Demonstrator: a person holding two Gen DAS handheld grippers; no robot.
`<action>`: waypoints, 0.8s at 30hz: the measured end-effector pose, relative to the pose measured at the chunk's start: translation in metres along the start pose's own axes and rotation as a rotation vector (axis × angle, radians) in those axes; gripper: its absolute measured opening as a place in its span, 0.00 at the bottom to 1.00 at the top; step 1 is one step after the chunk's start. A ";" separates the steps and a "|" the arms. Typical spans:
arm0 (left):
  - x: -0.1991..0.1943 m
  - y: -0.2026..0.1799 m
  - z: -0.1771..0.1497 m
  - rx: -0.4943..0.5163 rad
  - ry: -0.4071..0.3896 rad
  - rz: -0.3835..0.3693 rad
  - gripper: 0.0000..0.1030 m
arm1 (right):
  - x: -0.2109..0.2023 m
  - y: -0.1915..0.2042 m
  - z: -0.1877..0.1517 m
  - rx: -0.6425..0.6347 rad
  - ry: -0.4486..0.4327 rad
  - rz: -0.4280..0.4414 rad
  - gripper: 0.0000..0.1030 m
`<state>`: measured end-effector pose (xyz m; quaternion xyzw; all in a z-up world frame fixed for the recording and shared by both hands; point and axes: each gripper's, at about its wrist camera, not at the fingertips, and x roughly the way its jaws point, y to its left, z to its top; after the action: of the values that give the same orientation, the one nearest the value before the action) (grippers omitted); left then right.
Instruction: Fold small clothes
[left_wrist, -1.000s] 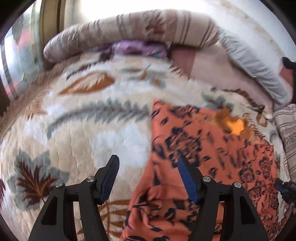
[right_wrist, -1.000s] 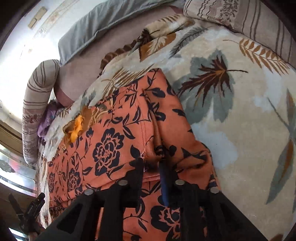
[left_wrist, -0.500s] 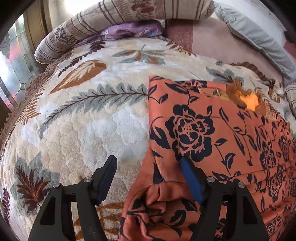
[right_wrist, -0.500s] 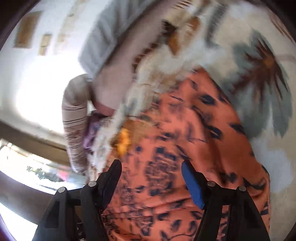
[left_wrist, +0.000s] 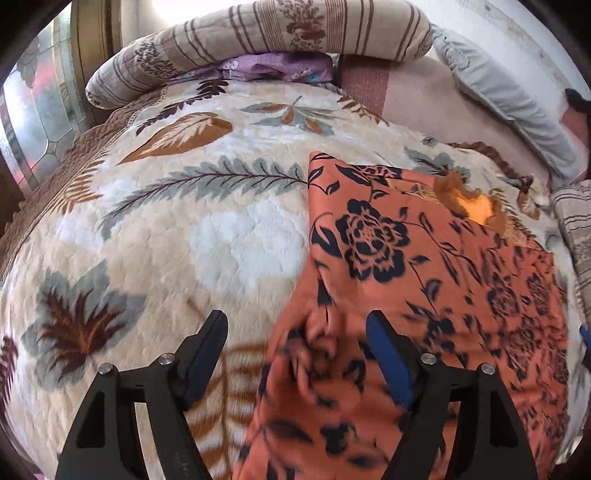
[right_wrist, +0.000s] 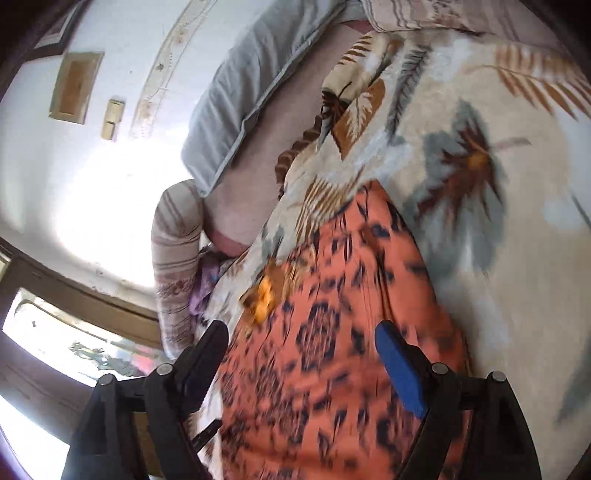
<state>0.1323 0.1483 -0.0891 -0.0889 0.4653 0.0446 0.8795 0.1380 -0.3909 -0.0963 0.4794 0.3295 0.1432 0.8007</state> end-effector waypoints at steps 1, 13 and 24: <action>-0.012 0.004 -0.008 -0.012 -0.004 -0.012 0.76 | -0.014 -0.006 -0.015 0.008 0.016 0.001 0.82; -0.090 0.029 -0.085 -0.095 0.011 -0.080 0.76 | -0.100 -0.005 -0.094 -0.069 0.017 -0.209 0.85; -0.108 0.077 -0.090 -0.223 0.013 0.008 0.77 | -0.166 -0.050 -0.054 0.013 -0.158 -0.354 0.86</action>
<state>-0.0140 0.2062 -0.0588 -0.1846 0.4634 0.0989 0.8611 -0.0254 -0.4695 -0.0920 0.4286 0.3456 -0.0401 0.8338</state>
